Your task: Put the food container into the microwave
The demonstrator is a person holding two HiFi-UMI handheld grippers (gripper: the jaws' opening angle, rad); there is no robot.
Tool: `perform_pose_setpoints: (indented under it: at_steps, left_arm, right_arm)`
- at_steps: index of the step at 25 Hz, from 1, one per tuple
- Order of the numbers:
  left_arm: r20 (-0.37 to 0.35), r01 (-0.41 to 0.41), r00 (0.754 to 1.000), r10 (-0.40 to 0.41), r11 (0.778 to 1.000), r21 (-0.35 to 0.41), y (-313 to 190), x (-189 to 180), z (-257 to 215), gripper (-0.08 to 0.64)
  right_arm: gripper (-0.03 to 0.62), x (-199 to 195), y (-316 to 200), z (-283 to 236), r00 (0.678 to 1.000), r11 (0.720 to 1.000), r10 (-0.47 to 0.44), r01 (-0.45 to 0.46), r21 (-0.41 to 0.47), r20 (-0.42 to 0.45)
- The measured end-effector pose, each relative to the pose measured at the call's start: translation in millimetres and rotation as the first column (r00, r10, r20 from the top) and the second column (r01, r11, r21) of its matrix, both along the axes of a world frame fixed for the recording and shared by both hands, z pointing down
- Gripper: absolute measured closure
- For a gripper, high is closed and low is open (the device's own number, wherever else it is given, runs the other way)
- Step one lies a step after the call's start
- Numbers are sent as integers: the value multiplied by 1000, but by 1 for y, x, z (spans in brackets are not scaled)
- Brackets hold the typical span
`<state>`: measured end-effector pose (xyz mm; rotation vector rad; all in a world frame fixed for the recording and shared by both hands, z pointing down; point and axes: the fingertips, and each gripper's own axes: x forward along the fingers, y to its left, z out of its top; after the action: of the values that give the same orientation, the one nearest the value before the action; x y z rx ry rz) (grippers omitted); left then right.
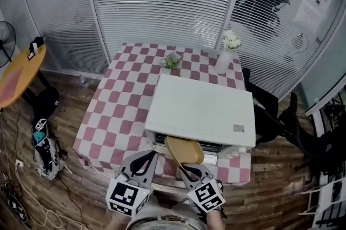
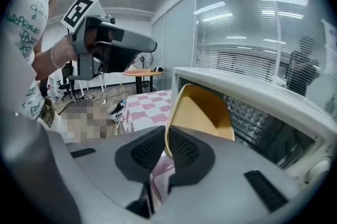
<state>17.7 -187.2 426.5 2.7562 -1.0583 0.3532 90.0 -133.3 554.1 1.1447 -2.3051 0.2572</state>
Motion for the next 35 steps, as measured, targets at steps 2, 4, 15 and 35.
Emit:
perform_pose_setpoints:
  at_steps: [2,4,15,35]
  left_arm:
    - [0,0,1000,0,1000,-2,-5,2,0,546]
    - [2,0,1000,0,1000,-2,-10,4,0,546]
    - [6,-8,1000,8,1000,-28,-28,11,10,546]
    - [-6,-17,1000,16,998,-69,-49,17,18,546]
  right_arm:
    - [575,5,-7,2,1000,1000,5,-5,-3,-18]
    - [575,13,-14,6,998,1000,12,-13,-12,-55]
    - [575,30,-60,23,989,1000,30,-31,-6,-145]
    - [574,50,-123,62,956,996,76,-83,-13,-283]
